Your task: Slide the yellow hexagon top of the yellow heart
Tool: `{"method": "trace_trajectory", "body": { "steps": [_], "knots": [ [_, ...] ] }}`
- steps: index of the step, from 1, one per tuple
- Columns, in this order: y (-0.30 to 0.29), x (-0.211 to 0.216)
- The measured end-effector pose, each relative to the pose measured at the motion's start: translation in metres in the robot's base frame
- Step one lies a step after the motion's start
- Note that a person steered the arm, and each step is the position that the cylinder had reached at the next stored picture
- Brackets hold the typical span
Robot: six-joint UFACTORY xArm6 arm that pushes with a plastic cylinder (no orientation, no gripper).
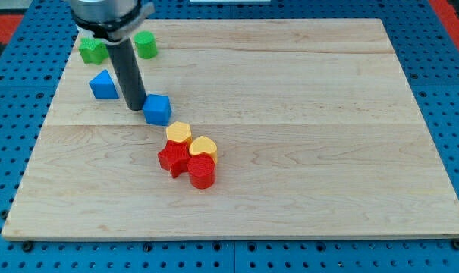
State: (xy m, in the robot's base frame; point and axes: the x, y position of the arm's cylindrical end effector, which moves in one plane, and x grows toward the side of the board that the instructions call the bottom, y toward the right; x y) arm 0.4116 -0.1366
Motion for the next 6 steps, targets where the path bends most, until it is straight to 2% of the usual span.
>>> {"method": "trace_trajectory", "body": {
  "steps": [2, 3, 4, 6],
  "knots": [
    [-0.005, -0.003],
    [-0.038, 0.033],
    [-0.012, 0.055],
    [0.049, 0.063]
  ]
}}
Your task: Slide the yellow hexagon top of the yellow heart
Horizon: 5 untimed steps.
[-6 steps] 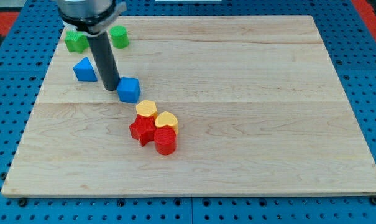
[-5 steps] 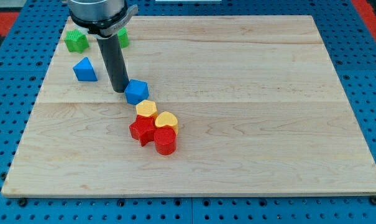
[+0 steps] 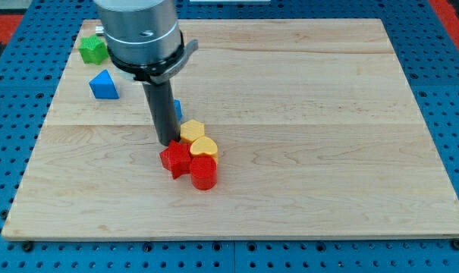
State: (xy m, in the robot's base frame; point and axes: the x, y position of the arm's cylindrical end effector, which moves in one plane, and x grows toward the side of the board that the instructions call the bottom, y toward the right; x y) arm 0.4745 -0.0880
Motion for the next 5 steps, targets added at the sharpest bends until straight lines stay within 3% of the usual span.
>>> {"method": "trace_trajectory", "body": {
  "steps": [4, 5],
  "knots": [
    [0.0, -0.005],
    [0.022, -0.017]
  ]
}}
